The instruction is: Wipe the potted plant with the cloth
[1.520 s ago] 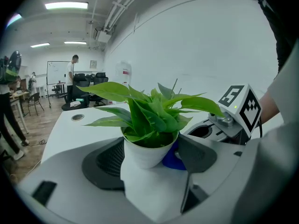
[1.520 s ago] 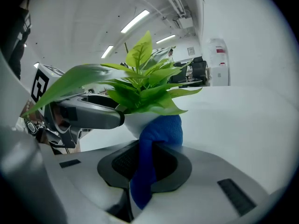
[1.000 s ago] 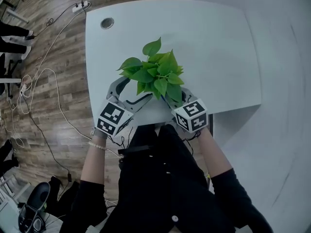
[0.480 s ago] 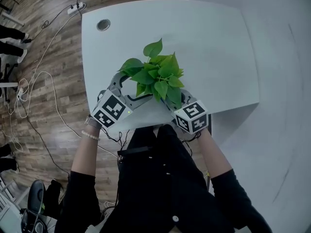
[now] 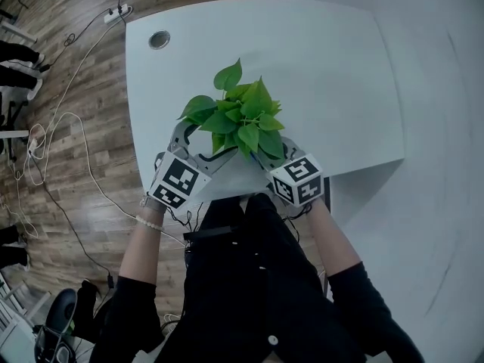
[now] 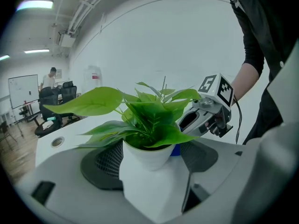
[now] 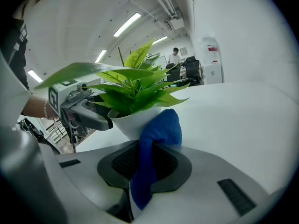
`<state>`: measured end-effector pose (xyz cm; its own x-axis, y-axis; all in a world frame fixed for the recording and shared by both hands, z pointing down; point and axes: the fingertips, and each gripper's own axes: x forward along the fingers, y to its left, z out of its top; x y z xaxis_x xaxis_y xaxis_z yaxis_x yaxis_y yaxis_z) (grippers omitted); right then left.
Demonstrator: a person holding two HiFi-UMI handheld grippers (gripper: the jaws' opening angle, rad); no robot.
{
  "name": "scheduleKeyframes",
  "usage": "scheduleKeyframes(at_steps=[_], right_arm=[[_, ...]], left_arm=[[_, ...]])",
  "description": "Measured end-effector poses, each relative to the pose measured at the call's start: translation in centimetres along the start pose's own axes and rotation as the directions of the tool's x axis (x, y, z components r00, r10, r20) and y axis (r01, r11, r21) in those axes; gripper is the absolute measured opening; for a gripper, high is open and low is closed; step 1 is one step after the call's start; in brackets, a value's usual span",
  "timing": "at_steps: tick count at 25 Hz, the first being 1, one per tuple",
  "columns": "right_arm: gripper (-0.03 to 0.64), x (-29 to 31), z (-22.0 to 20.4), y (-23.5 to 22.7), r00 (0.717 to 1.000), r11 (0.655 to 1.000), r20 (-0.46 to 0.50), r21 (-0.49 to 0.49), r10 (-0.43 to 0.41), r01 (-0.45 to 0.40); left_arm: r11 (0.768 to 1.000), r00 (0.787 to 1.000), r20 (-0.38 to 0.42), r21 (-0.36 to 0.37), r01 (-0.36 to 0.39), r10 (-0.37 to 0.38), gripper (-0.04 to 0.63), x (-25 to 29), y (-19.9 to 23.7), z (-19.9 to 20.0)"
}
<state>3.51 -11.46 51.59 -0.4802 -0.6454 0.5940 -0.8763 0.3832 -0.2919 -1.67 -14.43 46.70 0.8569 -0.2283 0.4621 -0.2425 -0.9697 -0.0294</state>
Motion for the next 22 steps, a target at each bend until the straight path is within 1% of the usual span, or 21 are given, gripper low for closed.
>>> scheduleKeyframes(at_steps=[4,7,10,13,17,19,22], right_arm=[[0.084,0.1,0.1,-0.4,1.000,1.000,0.007,0.011,-0.013,0.013],[0.084,0.1,0.1,-1.0,0.999,0.999,0.015,0.036,-0.032,0.032],[0.084,0.0,0.3,-1.6,0.998,0.996,0.016,0.070,-0.053,0.052],[0.084,-0.5,0.5,-1.7,0.998,0.994,0.010,0.087,-0.067,0.065],[0.084,0.0,0.0,-1.9,0.998,0.993,-0.007,0.101,-0.067,0.067],[0.084,0.5,0.1,-2.0,0.998,0.991,-0.009,0.120,-0.059,0.060],[0.084,0.8,0.4,-2.1,0.999,0.990,0.000,0.134,-0.045,0.045]], left_arm=[[0.995,0.996,-0.015,-0.051,-0.090,0.089,0.390,0.1,-0.2,0.0],[0.984,0.988,-0.030,-0.090,-0.154,0.152,0.390,0.3,-0.5,-0.2],[0.962,0.973,-0.055,-0.148,-0.231,0.225,0.388,0.6,-0.6,-0.5],[0.931,0.952,-0.079,-0.198,-0.307,0.297,0.388,0.6,-0.8,-0.2],[0.893,0.925,-0.106,-0.244,-0.379,0.364,0.388,0.8,-1.0,-0.2],[0.880,0.917,-0.122,-0.259,-0.398,0.379,0.388,0.8,-0.8,-0.2],[0.876,0.914,-0.130,-0.263,-0.405,0.384,0.388,0.9,-0.6,-0.2]])
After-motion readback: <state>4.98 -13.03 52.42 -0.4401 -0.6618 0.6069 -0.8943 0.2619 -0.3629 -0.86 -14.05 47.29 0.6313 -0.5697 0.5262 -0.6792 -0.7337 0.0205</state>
